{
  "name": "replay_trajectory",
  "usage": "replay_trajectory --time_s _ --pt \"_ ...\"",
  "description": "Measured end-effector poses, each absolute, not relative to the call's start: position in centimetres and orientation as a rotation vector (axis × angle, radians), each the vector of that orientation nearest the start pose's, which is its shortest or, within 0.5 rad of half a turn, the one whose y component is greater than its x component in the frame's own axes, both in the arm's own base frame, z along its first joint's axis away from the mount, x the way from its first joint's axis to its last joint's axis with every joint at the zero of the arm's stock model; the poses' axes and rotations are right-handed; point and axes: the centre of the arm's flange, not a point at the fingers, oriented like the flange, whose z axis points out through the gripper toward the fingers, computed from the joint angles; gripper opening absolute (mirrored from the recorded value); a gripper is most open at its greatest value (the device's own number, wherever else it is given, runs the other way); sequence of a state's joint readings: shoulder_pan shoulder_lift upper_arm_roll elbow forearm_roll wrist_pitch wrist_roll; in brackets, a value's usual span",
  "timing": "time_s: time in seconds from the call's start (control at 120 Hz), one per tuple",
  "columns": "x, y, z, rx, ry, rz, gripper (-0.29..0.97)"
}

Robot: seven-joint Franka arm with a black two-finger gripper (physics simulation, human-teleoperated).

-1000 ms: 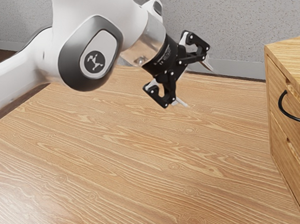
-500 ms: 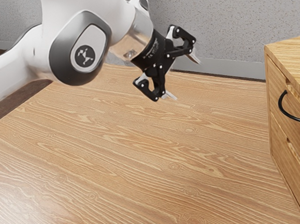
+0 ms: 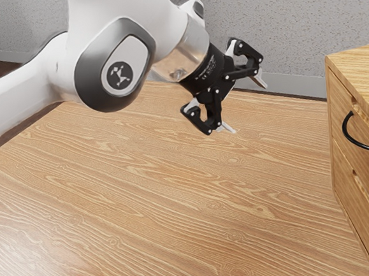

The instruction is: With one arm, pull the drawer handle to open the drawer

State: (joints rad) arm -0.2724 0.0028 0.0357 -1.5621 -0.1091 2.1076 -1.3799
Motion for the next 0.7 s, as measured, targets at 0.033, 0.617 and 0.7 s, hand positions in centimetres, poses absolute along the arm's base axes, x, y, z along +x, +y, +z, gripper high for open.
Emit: replay_trajectory --time_s 0.033,0.617,0.7 --pt "57.9 -15.0 68.7 -2.977 -1.962 -0.539 0.68" --pt "54.9 -23.3 69.0 -3.138 -1.766 -0.482 0.68" --pt "54.3 -24.4 69.1 -3.16 -1.735 -0.471 0.68"
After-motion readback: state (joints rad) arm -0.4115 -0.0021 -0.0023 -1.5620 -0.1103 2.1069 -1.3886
